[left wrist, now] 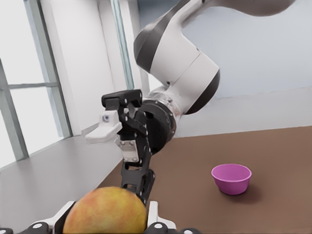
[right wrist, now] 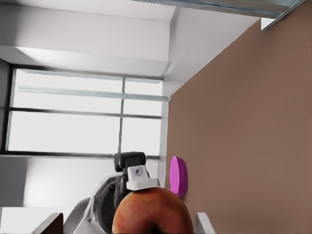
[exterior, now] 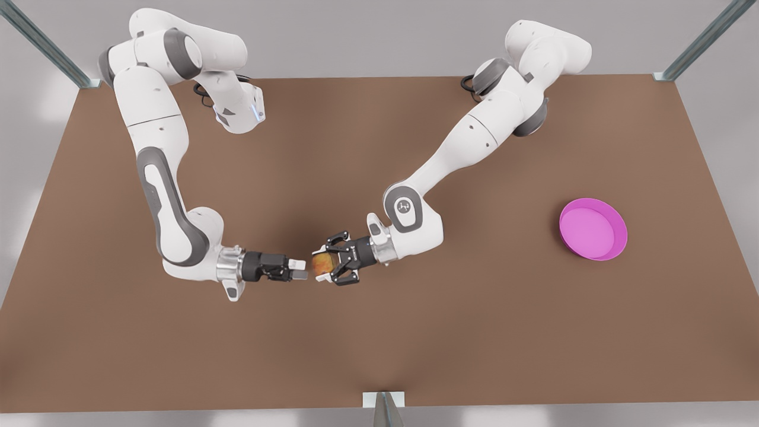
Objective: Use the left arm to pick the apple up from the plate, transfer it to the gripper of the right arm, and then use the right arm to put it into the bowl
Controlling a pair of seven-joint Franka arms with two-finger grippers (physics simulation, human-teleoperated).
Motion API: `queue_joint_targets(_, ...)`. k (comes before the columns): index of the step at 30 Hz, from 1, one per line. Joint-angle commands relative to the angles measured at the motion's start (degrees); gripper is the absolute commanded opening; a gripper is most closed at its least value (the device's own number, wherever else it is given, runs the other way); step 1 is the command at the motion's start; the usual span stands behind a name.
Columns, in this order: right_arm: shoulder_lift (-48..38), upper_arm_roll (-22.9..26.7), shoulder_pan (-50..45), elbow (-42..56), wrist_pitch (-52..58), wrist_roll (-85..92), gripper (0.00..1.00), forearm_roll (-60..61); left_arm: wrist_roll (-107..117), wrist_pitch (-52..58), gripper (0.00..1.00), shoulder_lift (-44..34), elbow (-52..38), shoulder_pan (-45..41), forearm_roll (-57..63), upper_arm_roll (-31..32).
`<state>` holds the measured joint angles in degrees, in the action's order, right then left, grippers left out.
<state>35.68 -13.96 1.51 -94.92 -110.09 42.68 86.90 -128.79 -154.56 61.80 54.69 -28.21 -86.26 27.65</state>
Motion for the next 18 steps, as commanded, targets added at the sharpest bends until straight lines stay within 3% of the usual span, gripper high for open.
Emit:
queue_joint_targets(1, 0.1, 0.0, -0.1, 0.3, -0.3, -5.3, 1.0, -1.8, -9.2, 0.2, 0.58, -0.1, 0.0, -0.1, 0.5, 0.0)
queue_joint_targets(7, -0.1, -0.6, -0.6, -2.5, 1.3, -6.9, 1.0, -6.7, -9.2, -0.4, 0.58, -0.1, 0.0, -0.4, 0.5, -0.1)
queue_joint_targets(18, 0.2, -1.2, -4.6, -1.1, -5.2, -8.0, 1.0, -2.2, -9.2, -0.6, 0.58, -0.1, 0.0, -0.4, 0.6, -0.1)
